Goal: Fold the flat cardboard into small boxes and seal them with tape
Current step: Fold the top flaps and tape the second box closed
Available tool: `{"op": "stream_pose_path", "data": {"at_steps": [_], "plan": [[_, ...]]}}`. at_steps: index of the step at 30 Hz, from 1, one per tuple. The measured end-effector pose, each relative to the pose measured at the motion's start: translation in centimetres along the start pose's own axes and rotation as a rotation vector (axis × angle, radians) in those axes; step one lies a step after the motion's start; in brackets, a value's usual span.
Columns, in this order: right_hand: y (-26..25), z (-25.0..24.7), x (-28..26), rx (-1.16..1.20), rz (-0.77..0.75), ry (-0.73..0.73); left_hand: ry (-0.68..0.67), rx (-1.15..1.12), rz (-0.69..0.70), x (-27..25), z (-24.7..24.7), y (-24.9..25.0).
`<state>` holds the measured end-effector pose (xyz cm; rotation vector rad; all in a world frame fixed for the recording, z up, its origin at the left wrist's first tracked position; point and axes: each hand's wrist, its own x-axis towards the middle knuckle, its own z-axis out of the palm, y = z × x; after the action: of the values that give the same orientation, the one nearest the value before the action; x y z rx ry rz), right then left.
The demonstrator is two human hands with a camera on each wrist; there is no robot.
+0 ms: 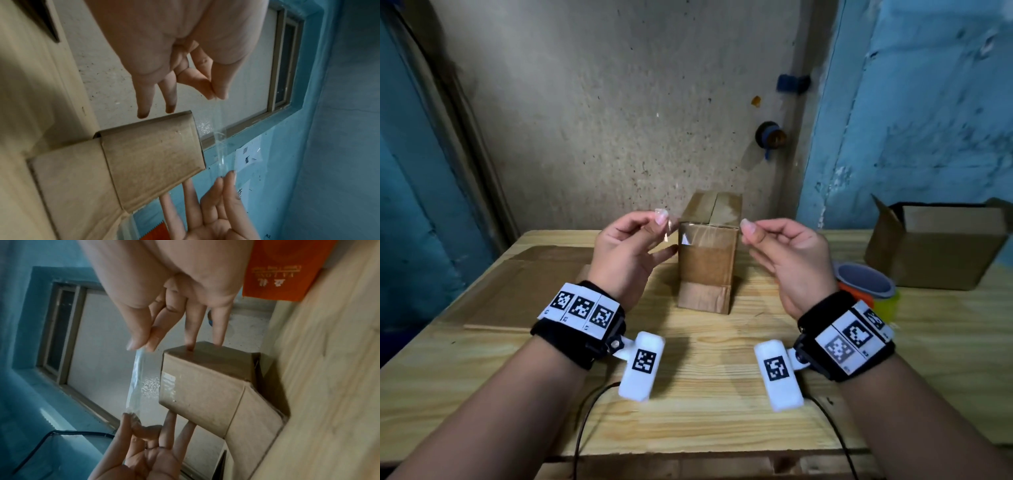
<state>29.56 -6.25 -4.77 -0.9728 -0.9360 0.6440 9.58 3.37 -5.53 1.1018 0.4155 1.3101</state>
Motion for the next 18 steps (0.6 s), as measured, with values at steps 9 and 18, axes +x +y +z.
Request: {"op": "stream_pose_path", "data": {"at_steps": [9,18], "plan": [[0.1,-0.42,0.27,0.066,0.163,0.01,0.027,-0.059,-0.054,-0.12,0.45,-0.9],[0.15,-0.96,0.65,0.076,0.167,-0.052,0.054,-0.066,-0.06,-0.05,0.42,-1.12]]}}
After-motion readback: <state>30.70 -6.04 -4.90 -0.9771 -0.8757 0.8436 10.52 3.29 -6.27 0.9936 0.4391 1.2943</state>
